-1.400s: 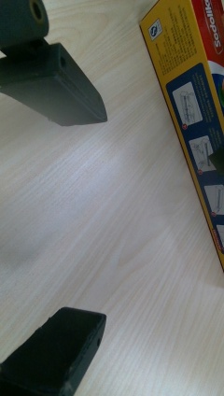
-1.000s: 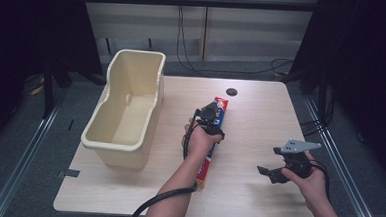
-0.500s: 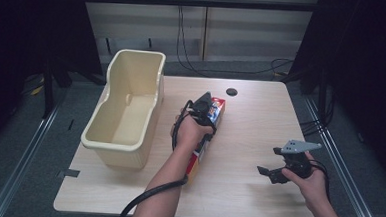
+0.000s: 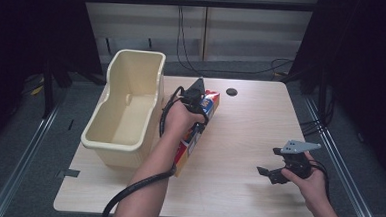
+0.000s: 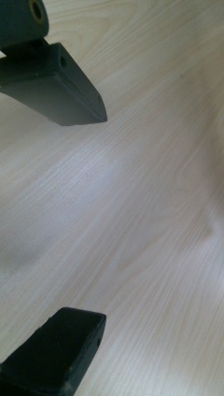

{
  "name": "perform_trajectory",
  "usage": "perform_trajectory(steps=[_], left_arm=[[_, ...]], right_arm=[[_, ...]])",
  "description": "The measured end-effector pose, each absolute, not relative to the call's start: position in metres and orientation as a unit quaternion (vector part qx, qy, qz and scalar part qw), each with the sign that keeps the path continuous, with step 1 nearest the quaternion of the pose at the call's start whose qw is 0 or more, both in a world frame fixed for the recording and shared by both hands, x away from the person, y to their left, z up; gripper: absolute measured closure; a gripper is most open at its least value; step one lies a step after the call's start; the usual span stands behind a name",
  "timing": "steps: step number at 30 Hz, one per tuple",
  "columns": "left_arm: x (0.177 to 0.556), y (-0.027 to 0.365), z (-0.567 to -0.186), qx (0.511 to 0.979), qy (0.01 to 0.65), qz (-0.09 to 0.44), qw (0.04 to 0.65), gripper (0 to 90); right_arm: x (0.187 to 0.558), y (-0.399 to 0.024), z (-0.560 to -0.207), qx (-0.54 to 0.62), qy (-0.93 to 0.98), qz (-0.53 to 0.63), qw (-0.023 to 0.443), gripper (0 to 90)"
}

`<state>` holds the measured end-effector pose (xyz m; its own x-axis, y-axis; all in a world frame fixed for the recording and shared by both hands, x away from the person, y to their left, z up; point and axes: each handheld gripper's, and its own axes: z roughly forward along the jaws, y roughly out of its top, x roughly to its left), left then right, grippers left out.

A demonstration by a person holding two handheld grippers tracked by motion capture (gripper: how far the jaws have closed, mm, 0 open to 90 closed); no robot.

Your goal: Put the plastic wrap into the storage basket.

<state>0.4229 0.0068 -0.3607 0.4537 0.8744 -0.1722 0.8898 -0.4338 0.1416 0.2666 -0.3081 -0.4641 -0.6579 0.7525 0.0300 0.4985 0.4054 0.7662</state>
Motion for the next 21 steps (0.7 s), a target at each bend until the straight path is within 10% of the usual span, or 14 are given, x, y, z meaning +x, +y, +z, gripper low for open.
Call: perform_trajectory(steps=[21], left_arm=[[0.426,0.037,-0.305,0.841,0.531,-0.047,0.093,40.9]], right_arm=[[0.266,-0.308,-0.464,0.381,0.823,0.39,0.159,4.3]])
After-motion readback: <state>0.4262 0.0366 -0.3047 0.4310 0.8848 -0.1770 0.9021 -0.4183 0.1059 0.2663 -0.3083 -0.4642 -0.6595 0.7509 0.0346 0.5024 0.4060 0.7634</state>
